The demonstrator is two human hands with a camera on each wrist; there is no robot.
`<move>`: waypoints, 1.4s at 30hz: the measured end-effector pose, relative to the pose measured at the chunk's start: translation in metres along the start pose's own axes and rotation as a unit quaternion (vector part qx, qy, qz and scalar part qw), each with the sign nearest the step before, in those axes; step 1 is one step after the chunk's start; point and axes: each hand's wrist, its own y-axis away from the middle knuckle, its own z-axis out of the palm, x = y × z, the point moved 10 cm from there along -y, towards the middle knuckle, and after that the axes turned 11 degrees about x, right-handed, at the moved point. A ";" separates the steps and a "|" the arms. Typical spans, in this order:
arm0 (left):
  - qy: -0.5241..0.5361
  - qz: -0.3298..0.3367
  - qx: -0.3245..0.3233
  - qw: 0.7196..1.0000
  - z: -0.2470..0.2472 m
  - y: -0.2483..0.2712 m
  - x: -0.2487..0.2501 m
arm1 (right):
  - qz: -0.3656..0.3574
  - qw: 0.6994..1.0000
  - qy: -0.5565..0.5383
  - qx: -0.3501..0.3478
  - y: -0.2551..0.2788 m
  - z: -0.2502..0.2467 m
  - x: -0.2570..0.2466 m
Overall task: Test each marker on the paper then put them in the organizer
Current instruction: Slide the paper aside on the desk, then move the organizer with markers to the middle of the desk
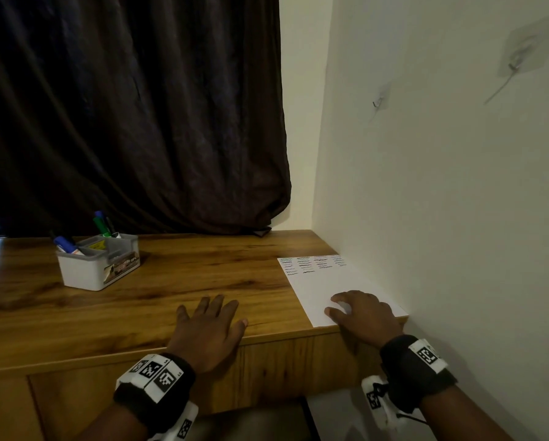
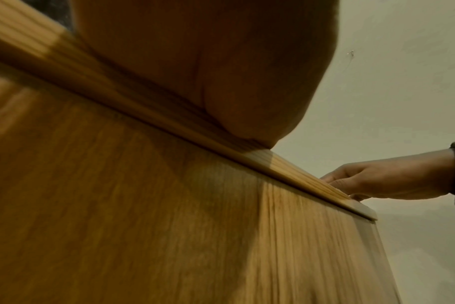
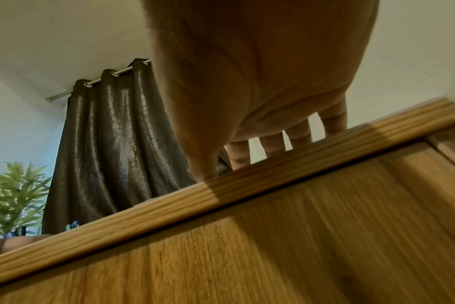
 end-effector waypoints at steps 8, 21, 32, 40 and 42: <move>0.018 -0.003 -0.011 1.000 0.000 0.001 0.000 | 0.014 1.000 -0.009 -0.026 0.002 -0.002 -0.003; 0.457 -0.097 0.004 0.884 -0.057 0.026 -0.069 | -0.125 0.949 -0.254 -0.138 -0.027 -0.028 -0.172; 0.400 -0.266 0.140 0.866 -0.101 0.052 -0.251 | -0.157 0.902 -0.313 -0.252 -0.095 0.053 -0.372; 0.477 -0.332 0.147 0.801 -0.092 0.029 -0.283 | -0.054 0.879 -0.392 -0.265 -0.143 0.114 -0.455; 0.487 -0.326 0.154 0.796 -0.090 0.021 -0.289 | -0.020 0.870 -0.415 -0.265 -0.151 0.131 -0.465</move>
